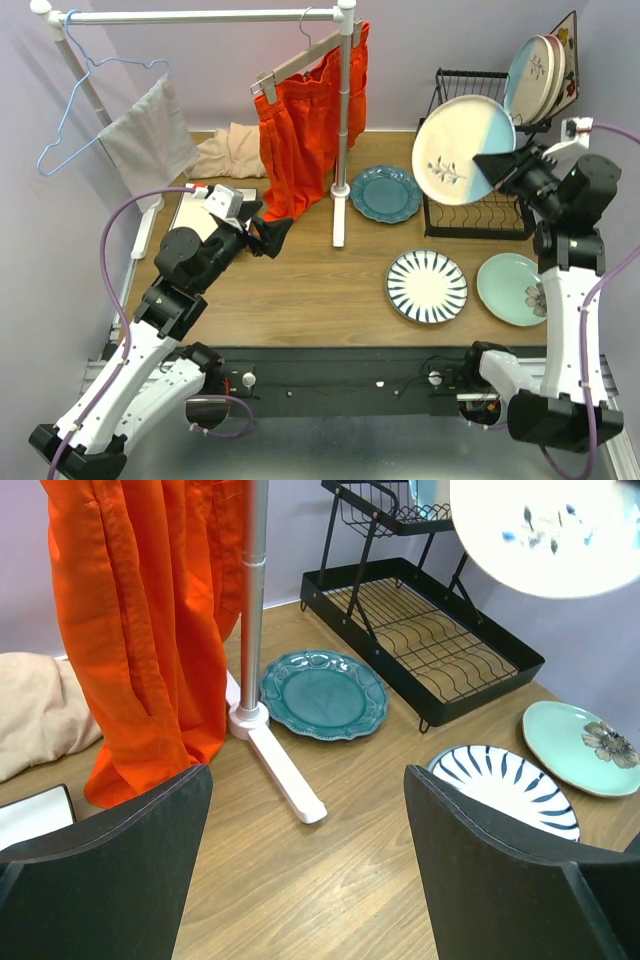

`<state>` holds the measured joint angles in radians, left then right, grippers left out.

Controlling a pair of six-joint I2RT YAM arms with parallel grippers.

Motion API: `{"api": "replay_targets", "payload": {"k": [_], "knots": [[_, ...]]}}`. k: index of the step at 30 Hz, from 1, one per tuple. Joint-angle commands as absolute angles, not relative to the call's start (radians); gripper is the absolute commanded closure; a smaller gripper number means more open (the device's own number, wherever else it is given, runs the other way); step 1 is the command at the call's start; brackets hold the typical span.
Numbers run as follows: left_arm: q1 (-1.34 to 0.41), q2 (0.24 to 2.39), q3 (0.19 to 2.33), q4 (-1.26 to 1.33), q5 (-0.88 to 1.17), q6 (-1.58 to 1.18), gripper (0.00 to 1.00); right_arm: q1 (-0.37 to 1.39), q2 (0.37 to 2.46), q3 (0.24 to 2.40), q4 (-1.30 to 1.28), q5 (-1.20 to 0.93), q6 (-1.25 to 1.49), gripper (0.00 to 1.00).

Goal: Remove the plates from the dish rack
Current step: Place the plate at the center of the board.

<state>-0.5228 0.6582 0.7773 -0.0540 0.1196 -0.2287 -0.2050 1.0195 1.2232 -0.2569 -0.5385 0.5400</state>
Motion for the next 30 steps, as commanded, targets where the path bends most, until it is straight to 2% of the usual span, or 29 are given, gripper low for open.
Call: {"api": "replay_targets", "payload": {"k": [1,13,21,24,30], "knots": [[-0.518,0.646,0.779,-0.06,0.095,-0.232,0.13,-0.209,0.899,1.111,-0.189,-0.734,0.693,0.99],[-0.517,0.65,0.781,-0.06,0.092,-0.232,0.13,-0.175,0.773,0.761,-0.276,-0.818,0.71,0.99],[-0.517,0.649,0.781,-0.06,0.086,-0.232,0.13,-0.147,0.813,0.735,-0.262,-0.836,0.71,0.99],[-0.517,0.652,0.782,-0.061,0.086,-0.23,0.13,-0.106,0.834,0.736,-0.25,-0.828,0.709,0.99],[-0.517,0.643,0.781,-0.061,0.083,-0.232,0.13,0.161,0.911,0.736,-0.196,-0.663,0.735,0.99]]}}
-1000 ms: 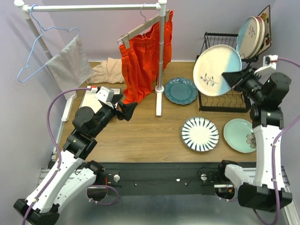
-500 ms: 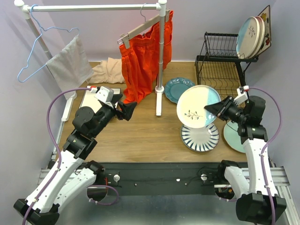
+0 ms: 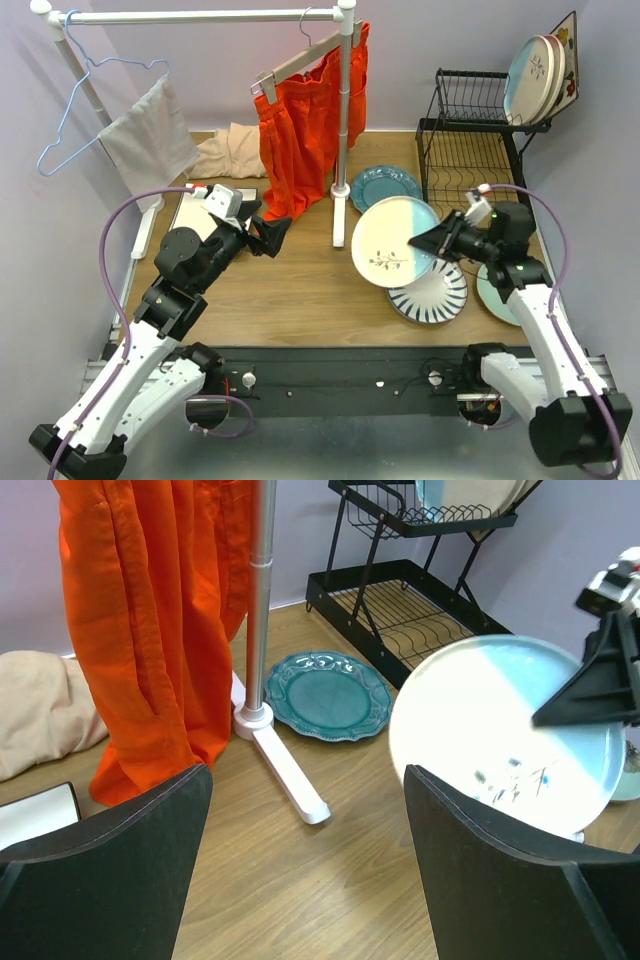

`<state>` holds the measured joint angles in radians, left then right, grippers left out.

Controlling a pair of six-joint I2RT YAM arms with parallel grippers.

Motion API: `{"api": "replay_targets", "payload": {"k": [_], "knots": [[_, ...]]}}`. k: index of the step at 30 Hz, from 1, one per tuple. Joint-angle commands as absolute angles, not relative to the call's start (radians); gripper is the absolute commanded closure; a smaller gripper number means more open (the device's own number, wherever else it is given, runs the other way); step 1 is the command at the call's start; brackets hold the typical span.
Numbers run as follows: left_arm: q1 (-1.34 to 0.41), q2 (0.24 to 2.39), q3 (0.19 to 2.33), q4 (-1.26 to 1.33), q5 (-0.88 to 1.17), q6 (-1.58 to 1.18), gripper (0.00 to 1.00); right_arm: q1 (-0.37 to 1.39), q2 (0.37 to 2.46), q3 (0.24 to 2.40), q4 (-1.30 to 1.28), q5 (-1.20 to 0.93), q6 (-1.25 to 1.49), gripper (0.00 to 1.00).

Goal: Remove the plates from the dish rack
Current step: Place the plate at the center of the board.

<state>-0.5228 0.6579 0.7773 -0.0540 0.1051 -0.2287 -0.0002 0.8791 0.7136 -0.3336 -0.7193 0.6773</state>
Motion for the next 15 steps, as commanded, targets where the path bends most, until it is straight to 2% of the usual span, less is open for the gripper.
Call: {"api": "replay_targets", "payload": {"k": [1,15], "knots": [[-0.517,0.644,0.781,-0.061,0.083,-0.23,0.13,0.225,0.92,0.739,-0.186,-0.631,0.744,0.99],[-0.517,0.641,0.781,-0.064,0.075,-0.229,0.13,0.578,1.172,0.696,0.106,-0.495,0.873,0.99]]}}
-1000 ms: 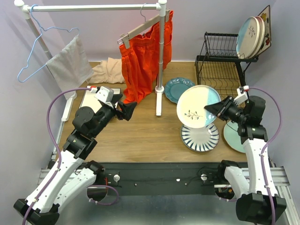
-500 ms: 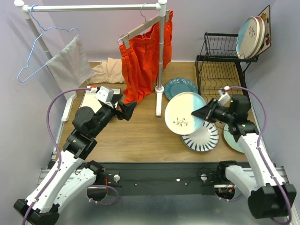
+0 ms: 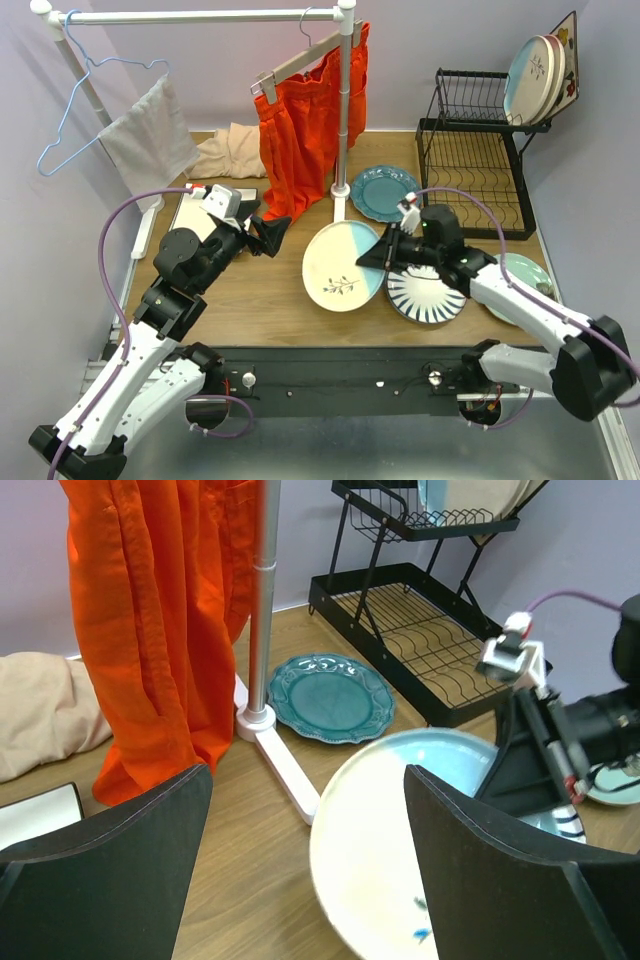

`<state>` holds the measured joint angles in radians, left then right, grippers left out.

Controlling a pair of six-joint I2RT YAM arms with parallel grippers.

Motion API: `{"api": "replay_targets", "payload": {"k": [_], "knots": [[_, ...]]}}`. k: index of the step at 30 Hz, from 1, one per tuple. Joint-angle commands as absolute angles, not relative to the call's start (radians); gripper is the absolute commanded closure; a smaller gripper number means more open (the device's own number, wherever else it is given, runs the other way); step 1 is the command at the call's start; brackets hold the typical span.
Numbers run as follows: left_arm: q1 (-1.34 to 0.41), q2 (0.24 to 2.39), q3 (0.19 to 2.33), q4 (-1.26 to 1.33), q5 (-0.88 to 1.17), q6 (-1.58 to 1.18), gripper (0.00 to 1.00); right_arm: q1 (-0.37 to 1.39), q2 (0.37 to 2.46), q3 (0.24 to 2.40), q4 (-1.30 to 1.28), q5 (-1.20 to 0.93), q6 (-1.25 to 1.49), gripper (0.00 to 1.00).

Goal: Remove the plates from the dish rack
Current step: Place the plate at the center of the board.

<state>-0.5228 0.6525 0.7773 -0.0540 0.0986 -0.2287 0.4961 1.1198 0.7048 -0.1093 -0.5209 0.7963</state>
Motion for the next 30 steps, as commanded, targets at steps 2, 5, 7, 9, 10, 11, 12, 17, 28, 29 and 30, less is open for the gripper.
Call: {"api": "replay_targets", "payload": {"k": [2,5,7,9,10,11,12,17,28,29,30], "knots": [[-0.517,0.64,0.781,-0.064,0.072,-0.229,0.13,0.62,1.225,0.699,0.144,-0.489,0.88,0.99],[-0.517,0.64,0.781,-0.066,0.069,-0.229,0.13,0.644,1.282,0.699,0.182,-0.477,0.891,0.99],[-0.517,0.64,0.781,-0.066,0.068,-0.23,0.13,0.647,1.311,0.696,0.199,-0.477,0.894,0.99],[-0.517,0.643,0.781,-0.067,0.067,-0.229,0.13,0.652,1.348,0.69,0.218,-0.48,0.897,0.99],[-0.517,0.641,0.781,-0.066,0.067,-0.23,0.13,0.655,1.356,0.681,0.225,-0.482,0.899,0.99],[-0.517,0.641,0.781,-0.066,0.069,-0.229,0.13,0.655,1.365,0.677,0.238,-0.486,0.902,0.99],[-0.517,0.644,0.781,-0.066,0.069,-0.229,0.13,0.655,1.368,0.673,0.241,-0.488,0.905,0.99],[-0.517,0.644,0.781,-0.066,0.074,-0.229,0.13,0.661,1.374,0.599,0.317,-0.518,0.934,0.99],[-0.517,0.632,0.781,-0.066,0.071,-0.232,0.13,0.683,1.422,0.534,0.393,-0.529,0.965,0.99],[-0.517,0.629,0.781,-0.064,0.069,-0.232,0.13,0.683,1.419,0.532,0.374,-0.517,0.96,0.96],[-0.517,0.629,0.779,-0.064,0.071,-0.23,0.13,0.683,1.417,0.532,0.359,-0.508,0.953,0.94]]}}
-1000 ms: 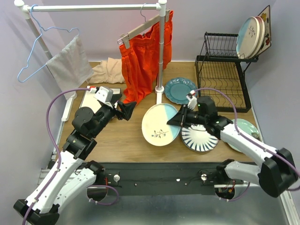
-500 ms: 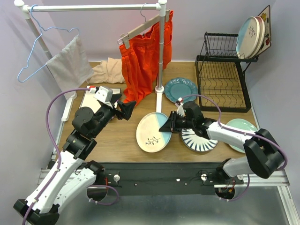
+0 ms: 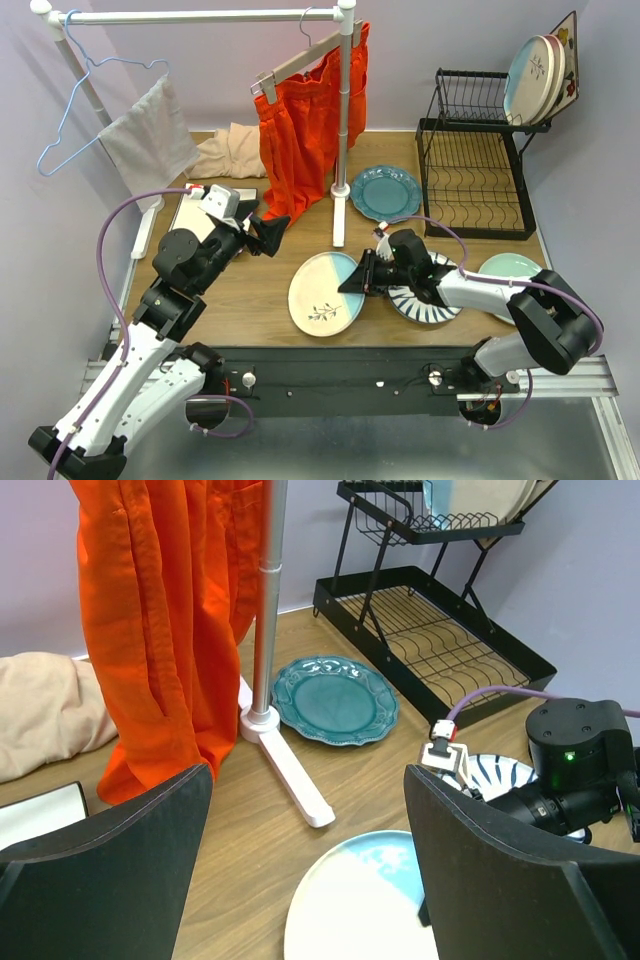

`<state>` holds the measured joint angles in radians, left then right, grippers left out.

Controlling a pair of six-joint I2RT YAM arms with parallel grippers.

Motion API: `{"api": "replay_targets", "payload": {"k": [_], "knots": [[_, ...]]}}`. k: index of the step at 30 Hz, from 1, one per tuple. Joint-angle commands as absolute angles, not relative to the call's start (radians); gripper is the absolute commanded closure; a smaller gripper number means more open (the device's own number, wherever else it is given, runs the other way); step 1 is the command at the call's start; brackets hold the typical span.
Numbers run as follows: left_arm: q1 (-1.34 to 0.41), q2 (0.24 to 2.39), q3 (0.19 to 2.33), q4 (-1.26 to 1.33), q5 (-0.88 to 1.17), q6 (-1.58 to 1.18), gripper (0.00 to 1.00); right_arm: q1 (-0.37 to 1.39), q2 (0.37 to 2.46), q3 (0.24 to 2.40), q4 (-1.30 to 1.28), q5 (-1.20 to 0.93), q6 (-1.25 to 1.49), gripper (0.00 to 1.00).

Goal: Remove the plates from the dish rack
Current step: Place the plate at the center of the board.

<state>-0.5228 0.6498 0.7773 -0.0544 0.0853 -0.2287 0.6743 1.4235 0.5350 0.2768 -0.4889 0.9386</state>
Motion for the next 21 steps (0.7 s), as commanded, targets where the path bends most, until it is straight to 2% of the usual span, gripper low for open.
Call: {"api": "replay_targets", "payload": {"k": [1,8,21], "knots": [[-0.517,0.63,0.779,-0.063,0.074,-0.23,0.13,0.683,1.417,0.532,0.345,-0.499,0.942,0.93],[-0.517,0.637,0.782,-0.063,0.084,-0.23,0.13,0.683,1.422,0.512,0.316,-0.488,0.931,0.78],[-0.517,0.626,0.781,-0.061,0.083,-0.232,0.13,0.683,1.407,0.517,0.272,-0.454,0.9,0.6]]}}
